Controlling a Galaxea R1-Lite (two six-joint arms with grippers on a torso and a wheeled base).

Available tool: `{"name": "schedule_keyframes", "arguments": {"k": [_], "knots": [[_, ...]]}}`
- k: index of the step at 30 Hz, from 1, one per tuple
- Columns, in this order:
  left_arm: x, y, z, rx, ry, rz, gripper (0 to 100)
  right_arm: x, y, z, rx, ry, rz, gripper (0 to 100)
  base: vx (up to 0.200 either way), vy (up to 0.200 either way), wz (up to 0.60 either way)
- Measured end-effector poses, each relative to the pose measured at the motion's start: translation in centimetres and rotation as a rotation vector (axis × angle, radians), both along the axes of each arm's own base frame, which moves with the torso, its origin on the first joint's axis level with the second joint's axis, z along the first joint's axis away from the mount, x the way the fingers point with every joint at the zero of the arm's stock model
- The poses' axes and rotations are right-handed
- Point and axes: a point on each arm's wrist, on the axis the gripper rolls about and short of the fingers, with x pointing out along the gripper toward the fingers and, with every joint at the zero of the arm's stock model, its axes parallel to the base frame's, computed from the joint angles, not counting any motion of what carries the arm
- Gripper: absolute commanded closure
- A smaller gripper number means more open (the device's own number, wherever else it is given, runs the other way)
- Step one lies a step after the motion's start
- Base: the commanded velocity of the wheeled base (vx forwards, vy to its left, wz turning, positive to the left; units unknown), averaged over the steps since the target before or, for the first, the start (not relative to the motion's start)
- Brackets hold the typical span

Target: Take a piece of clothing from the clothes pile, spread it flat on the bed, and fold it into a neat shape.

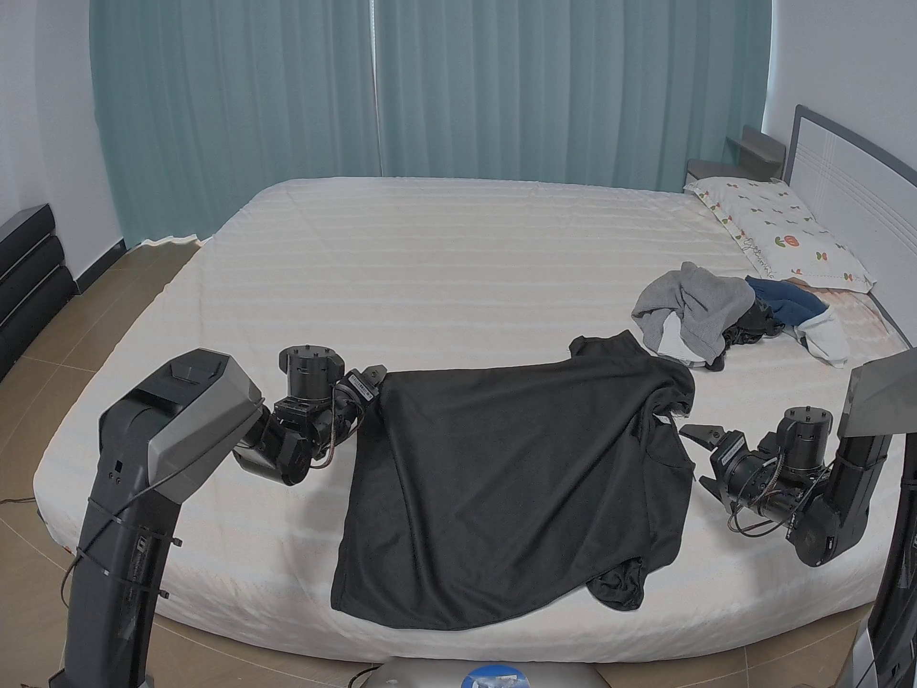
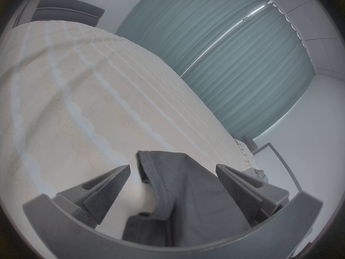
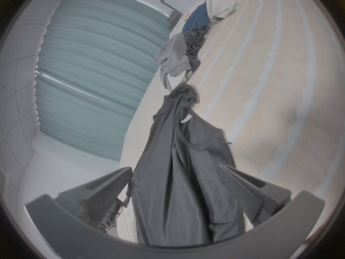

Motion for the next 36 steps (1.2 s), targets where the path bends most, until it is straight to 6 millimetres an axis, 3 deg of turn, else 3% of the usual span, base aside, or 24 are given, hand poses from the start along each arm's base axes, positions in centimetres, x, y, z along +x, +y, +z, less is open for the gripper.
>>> {"name": "schedule_keyframes", "arguments": {"k": [2,3,14,24,30,35,36], "knots": [[0.4,0.0,-0.7,0.012,-0.001,0.014,0,-0.1,0.0,-0.1,0.001,0.006,-0.002,0,0.000,0.000,0.00],[0.5,0.0,-1.1,0.015,0.001,0.018,100,-0.1,0.0,-0.1,0.002,0.007,-0.002,0,0.000,0.000,0.00],[2.0,-0.3,-1.7,0.009,-0.051,0.047,100,-0.2,0.0,-0.3,0.003,0.013,-0.003,0,0.000,0.000,0.00],[5.1,1.1,2.8,-0.040,-0.420,0.273,100,-0.1,-0.2,-0.3,0.006,-0.004,-0.014,0,0.000,0.000,0.00],[6.1,1.2,2.4,-0.009,-0.468,0.271,100,-0.2,-0.1,-0.5,0.005,-0.009,-0.014,0,0.000,0.000,0.00],[6.7,1.2,0.7,0.060,-0.471,0.258,100,-0.4,0.0,-0.9,-0.007,-0.004,-0.032,0,0.000,0.000,0.00],[6.7,1.2,0.4,0.065,-0.466,0.258,0,-0.4,0.0,-1.0,-0.008,-0.001,-0.032,0,0.000,0.000,0.00]]}}
